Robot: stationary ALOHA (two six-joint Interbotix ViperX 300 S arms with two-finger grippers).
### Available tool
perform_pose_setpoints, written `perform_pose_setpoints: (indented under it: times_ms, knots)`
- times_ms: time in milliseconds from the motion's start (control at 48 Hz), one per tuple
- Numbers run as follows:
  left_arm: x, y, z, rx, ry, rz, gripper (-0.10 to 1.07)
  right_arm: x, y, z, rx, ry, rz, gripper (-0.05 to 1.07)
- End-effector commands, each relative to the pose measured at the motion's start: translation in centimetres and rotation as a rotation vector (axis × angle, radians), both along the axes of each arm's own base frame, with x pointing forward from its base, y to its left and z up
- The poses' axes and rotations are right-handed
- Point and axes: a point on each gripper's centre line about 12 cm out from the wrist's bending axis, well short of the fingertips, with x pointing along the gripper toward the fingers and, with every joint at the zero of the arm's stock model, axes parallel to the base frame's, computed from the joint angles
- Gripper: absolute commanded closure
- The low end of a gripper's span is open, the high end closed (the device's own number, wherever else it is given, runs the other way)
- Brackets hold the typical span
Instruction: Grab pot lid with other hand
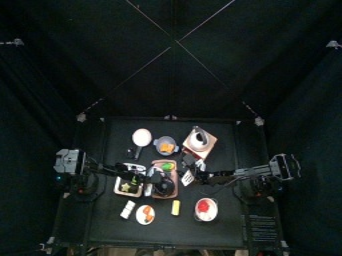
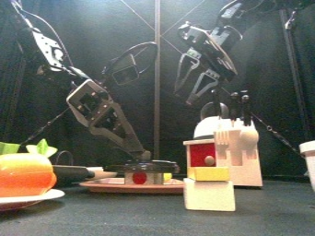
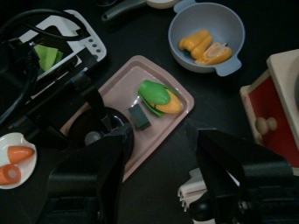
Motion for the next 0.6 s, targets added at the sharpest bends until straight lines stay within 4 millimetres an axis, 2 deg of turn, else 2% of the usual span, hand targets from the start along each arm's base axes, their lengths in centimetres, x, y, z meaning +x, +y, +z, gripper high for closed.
perform_pose_setpoints:
  times_ms: [0, 167, 417, 583]
  knots:
    - [0.43, 0.13, 0.94, 0.001, -0.028, 0.004, 0.06, 0.06, -0.10, 1.23, 0.001, -0.036, -0.001, 0.16]
    - [0.47, 0.08, 0.93, 0.001, -0.028, 0.002, 0.10, 0.11, -0.09, 1.23, 0.001, -0.036, -0.001, 0.17]
    - [0.43, 0.08, 0.94, 0.001, -0.028, 0.002, 0.25, 0.13, -0.09, 1.17, 0.001, -0.035, -0.001, 0.16]
    - [0.39, 0.07, 1.64, 0.004, -0.047, 0.000, 0.27, 0.12, -0.08, 1.16, 0.004, -0.035, -0.002, 0.16]
